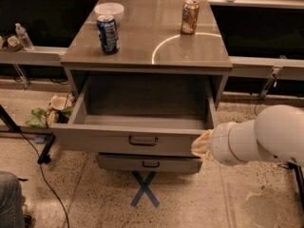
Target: Close top drawer
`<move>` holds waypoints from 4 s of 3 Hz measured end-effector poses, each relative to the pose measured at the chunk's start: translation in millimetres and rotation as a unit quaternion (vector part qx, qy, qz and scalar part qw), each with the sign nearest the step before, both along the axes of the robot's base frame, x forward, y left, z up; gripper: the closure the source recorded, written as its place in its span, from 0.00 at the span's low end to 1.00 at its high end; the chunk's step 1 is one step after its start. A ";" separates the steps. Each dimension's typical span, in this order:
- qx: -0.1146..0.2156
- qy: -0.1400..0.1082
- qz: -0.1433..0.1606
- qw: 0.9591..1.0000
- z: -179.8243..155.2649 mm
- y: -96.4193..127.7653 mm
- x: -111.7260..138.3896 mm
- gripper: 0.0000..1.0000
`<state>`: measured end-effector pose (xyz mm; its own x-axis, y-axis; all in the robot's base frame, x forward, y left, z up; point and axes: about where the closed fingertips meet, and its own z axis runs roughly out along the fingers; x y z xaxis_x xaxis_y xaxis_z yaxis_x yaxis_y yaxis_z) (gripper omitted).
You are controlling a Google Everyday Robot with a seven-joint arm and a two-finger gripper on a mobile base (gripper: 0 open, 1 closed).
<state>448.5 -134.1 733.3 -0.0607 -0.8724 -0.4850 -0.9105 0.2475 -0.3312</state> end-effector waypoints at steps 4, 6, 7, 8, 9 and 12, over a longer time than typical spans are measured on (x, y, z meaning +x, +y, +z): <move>-0.012 -0.116 -0.051 0.992 -74.1 0.9 64.7 1.00; -0.009 -0.169 -0.044 0.985 -100.7 18.0 134.9 1.00; -0.009 -0.169 -0.044 0.985 -100.7 18.0 134.9 1.00; -0.008 -0.170 -0.051 0.984 -102.2 14.3 141.2 1.00; -0.007 -0.180 -0.052 0.982 -100.5 12.8 147.2 1.00; -0.005 -0.229 -0.037 0.973 -89.6 13.6 185.0 1.00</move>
Offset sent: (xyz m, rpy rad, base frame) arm 0.0548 0.0022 -0.0748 -0.0296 -0.2301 -0.0917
